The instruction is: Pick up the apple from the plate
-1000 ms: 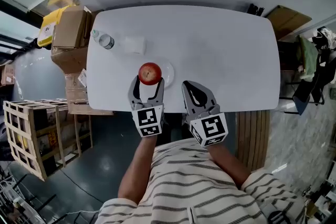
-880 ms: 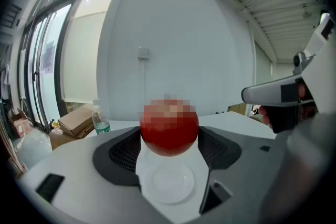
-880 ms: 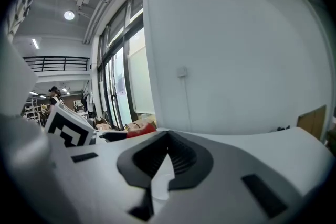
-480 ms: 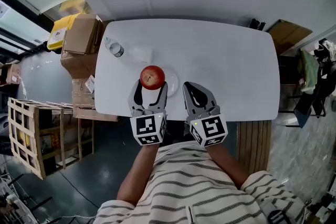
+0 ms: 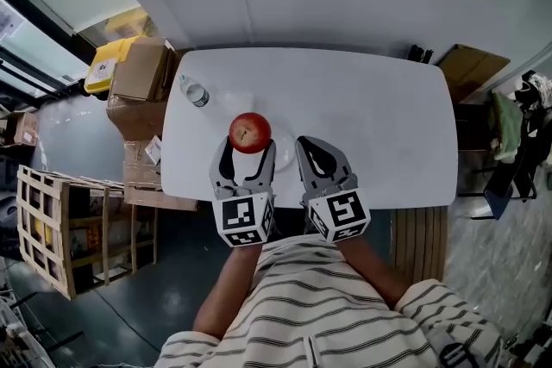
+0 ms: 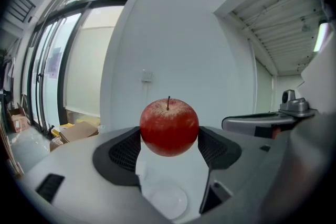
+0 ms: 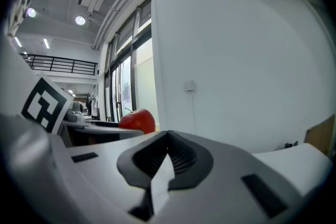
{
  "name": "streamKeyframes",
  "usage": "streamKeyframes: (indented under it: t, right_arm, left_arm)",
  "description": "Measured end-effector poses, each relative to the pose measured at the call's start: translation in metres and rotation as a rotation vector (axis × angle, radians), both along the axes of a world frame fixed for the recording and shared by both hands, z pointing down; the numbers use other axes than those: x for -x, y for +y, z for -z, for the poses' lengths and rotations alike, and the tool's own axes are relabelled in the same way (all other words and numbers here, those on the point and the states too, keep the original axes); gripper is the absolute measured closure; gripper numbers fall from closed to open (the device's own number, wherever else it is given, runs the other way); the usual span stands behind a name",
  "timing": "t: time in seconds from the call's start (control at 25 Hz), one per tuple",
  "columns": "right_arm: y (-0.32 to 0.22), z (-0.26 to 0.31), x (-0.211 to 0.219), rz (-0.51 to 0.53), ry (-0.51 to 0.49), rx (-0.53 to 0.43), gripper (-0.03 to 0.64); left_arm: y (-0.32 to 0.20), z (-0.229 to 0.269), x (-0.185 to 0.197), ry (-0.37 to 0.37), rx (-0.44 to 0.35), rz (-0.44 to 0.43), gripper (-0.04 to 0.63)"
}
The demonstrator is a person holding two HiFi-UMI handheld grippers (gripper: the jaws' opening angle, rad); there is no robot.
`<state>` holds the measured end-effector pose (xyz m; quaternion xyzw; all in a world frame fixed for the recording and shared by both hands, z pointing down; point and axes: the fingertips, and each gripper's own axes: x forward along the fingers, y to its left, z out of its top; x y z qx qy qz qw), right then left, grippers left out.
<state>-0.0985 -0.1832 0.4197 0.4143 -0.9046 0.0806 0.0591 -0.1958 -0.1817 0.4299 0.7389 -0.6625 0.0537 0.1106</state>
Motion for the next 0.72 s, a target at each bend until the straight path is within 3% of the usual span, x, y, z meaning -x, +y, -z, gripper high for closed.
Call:
streamKeyframes:
  t: [0.72]
  right_arm:
    - [-0.002, 0.023, 0.007, 0.023, -0.025, -0.038, 0.603]
  left_arm:
    - [0.007, 0.030, 0.002, -0.018, -0.091, 0.015, 0.247]
